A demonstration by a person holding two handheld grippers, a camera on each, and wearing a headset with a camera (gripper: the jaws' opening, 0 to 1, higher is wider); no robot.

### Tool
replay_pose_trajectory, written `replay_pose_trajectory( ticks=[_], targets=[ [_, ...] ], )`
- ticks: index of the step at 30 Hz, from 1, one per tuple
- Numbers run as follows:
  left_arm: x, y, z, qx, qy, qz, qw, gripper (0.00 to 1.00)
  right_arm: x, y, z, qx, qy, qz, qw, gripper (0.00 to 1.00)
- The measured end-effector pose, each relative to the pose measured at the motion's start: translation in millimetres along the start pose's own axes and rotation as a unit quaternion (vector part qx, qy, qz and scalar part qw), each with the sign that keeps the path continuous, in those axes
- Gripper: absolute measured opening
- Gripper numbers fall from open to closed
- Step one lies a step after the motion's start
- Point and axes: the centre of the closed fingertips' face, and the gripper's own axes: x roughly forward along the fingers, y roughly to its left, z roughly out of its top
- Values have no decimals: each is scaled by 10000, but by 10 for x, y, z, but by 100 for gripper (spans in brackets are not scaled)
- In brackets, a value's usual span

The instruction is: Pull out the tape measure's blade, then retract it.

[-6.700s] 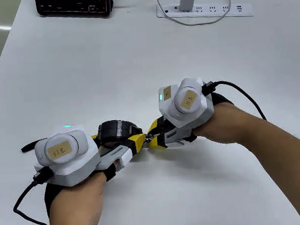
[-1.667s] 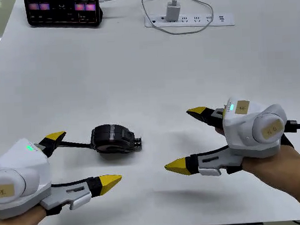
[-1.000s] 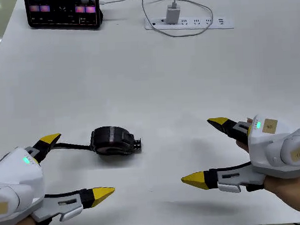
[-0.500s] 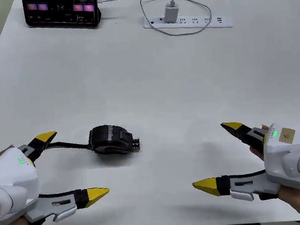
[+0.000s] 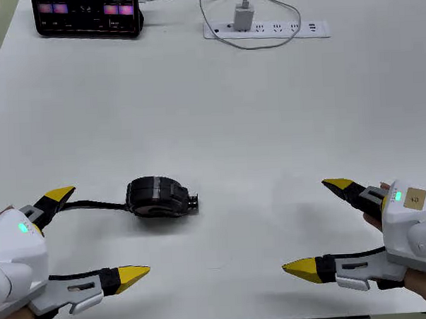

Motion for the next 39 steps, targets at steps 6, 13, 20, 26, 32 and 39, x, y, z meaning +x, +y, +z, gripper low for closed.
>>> replay_pose_trajectory(
  ticks=[6,13,20,26,32,39],
  targets=[
    [-7,9,-4,8,15,9,10000,99,-8,3,-9,-1,15,8,10000,94],
    [-15,14,-11,12,25,-7,10000,99,-22,-1,-20,-14,39,15,10000,94],
    [-24,26,-18,9,30,-16,10000,99,-24,-1,-36,-13,60,21,10000,94],
    [-31,21,-24,80,47,-60,9999,99,-27,-1,-59,-16,95,28,9999,94],
    [-36,16,-28,138,71,-78,9998,99,-37,8,-72,-11,114,40,9999,94],
    [-40,9,-67,171,138,-118,9997,99,-43,23,-74,-10,128,42,9999,94]
  ],
)
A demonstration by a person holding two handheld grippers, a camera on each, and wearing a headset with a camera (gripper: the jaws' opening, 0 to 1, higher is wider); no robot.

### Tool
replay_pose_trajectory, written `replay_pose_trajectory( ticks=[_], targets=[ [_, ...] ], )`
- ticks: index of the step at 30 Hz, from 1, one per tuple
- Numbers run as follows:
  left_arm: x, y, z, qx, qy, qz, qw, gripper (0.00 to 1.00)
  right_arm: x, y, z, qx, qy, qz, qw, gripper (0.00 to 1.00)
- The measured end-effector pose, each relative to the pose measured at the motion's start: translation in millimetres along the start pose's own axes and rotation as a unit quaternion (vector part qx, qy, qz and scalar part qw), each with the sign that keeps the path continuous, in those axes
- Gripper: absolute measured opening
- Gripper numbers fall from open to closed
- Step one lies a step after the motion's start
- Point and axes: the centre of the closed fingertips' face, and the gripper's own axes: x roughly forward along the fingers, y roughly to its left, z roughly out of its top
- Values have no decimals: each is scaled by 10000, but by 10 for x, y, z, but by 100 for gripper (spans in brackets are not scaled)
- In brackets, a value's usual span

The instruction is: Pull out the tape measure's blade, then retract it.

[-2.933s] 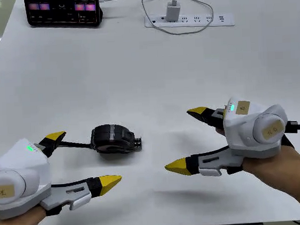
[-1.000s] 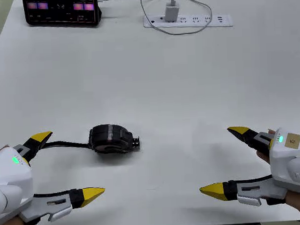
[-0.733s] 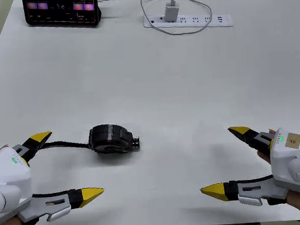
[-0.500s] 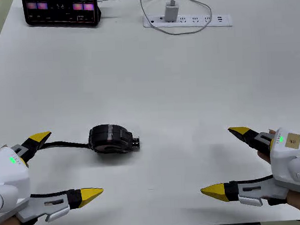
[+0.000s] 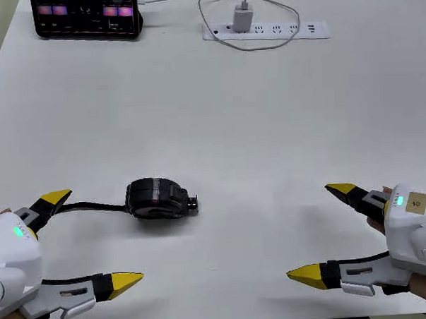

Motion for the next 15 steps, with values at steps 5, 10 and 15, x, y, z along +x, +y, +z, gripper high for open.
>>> replay_pose_trajectory(
  ticks=[5,10,15],
  targets=[
    [-4,9,8,22,-8,25,10000,99,5,8,1,-4,5,12,10000,94],
    [-4,21,-1,49,21,52,10000,99,4,11,7,-7,10,21,10000,94],
    [-10,31,-7,35,23,58,10000,99,1,7,11,-10,-1,31,10000,94]
  ],
)
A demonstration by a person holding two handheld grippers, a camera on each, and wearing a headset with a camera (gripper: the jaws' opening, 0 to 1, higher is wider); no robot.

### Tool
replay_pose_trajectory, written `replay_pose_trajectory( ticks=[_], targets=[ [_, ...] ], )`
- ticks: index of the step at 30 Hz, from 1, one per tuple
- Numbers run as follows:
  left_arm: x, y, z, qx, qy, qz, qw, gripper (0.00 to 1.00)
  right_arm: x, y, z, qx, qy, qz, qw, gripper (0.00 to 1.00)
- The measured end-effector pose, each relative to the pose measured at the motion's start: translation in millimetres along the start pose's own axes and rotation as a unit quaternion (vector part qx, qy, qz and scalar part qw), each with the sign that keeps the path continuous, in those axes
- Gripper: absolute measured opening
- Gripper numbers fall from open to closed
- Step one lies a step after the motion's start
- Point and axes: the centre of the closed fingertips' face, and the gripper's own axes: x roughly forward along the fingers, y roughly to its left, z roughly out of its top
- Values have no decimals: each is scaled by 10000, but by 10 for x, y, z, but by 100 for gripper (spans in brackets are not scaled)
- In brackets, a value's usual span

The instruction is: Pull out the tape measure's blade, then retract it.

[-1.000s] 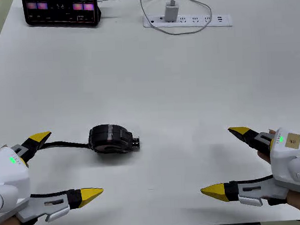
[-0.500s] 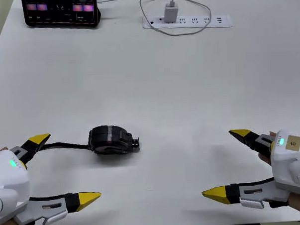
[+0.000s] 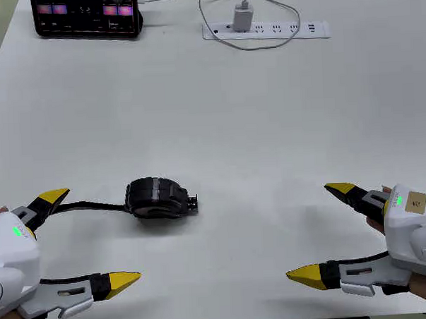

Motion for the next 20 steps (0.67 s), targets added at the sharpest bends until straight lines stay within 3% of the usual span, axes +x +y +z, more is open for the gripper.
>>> replay_pose_trajectory(
  ticks=[6,7,20],
  targets=[
    [-30,12,0,-137,-44,-2,9999,99,-5,12,2,10,4,23,10000,94],
    [-35,-16,3,-189,-74,-96,9997,99,-6,10,2,4,4,22,10000,94],
    [-43,2,-32,-114,-33,-78,9999,99,-11,13,-18,12,29,50,10000,94]
  ],
)
